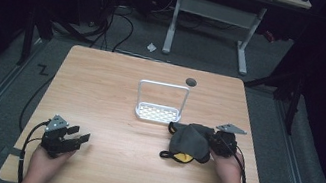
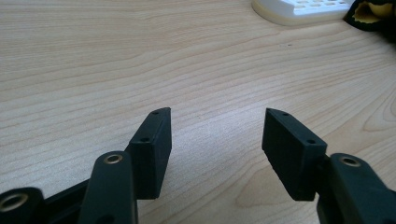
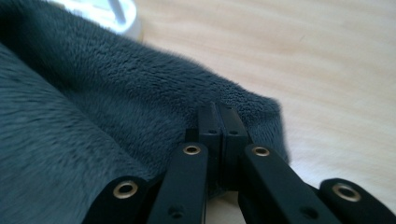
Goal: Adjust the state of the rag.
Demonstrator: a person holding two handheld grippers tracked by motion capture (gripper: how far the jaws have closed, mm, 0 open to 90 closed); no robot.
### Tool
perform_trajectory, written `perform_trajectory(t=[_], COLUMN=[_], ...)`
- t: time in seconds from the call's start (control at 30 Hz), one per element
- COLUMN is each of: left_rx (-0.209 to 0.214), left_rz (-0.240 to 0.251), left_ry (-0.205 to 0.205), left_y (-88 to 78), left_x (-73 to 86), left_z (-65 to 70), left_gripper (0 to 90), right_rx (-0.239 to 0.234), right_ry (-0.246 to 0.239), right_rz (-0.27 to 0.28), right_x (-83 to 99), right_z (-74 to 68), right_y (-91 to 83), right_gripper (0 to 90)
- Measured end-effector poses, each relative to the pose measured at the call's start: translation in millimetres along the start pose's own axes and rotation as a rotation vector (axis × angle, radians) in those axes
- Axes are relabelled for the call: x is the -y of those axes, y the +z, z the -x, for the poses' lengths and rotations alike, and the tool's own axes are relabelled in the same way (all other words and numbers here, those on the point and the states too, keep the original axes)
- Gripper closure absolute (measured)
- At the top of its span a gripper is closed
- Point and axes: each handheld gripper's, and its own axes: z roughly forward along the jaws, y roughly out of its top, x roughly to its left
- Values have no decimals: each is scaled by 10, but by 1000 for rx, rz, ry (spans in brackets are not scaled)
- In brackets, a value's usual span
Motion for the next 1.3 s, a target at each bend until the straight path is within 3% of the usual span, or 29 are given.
perform_trajectory(t=[0.23, 0.47, 0.93, 1.2, 1.3], left_rx=[6, 14, 39, 66, 83], left_rz=[-6, -5, 0, -3, -5], left_ry=[2, 10, 28, 55, 65], left_y=[3, 16, 18, 41, 55], left_x=[9, -5, -23, -44, -52], left_z=[7, 52, 143, 274, 339], left_gripper=[431, 432, 432, 430, 429], right_rx=[-12, -33, -132, -211, -224], right_ry=[-28, -71, -153, -223, -242], right_rz=[-17, -8, 2, 0, 2], right_x=[111, 194, 302, 273, 256], right_z=[-87, -267, -774, -1154, -1236], right_y=[39, -25, -109, -78, -57], right_gripper=[900, 900, 900, 900, 900])
